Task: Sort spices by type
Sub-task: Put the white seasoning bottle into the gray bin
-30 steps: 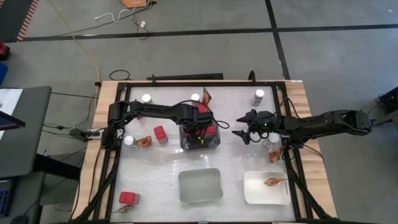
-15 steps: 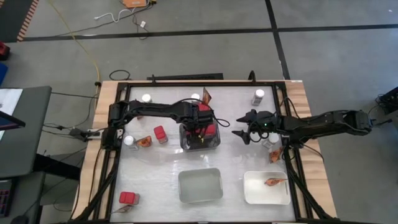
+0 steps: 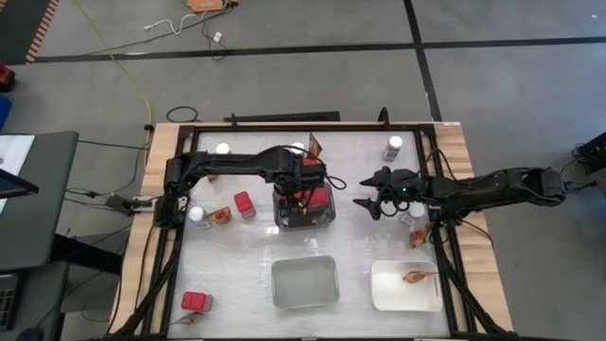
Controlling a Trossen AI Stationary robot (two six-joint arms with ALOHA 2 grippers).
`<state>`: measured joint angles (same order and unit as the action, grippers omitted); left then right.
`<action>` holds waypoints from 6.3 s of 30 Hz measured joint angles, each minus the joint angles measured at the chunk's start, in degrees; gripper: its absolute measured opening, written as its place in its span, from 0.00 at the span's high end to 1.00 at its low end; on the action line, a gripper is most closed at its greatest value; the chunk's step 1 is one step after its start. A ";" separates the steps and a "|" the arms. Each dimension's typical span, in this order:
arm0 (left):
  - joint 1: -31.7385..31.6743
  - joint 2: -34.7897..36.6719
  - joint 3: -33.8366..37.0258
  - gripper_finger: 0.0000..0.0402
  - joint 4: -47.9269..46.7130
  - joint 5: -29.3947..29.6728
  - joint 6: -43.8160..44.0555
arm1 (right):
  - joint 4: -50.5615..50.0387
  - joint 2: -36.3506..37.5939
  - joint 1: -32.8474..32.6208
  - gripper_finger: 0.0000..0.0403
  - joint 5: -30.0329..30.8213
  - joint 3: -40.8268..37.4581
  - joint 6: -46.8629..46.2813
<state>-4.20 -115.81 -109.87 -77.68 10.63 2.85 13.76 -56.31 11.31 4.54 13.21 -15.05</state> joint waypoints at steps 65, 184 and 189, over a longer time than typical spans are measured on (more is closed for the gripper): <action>10.55 66.71 80.24 0.36 65.12 16.63 3.07 | -75.70 -0.93 3.15 0.04 13.61 42.91 -24.31; 10.60 66.72 80.17 0.36 63.81 16.74 7.50 | -64.79 -16.37 -24.63 0.16 -8.21 19.50 -84.26; 10.60 66.71 80.17 0.36 63.81 16.74 7.50 | -64.15 -16.39 -22.56 0.41 -5.86 19.26 -80.03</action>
<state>6.39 -49.09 -29.69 -13.87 27.38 10.35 -50.39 -72.71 -11.25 -1.33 32.47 -95.08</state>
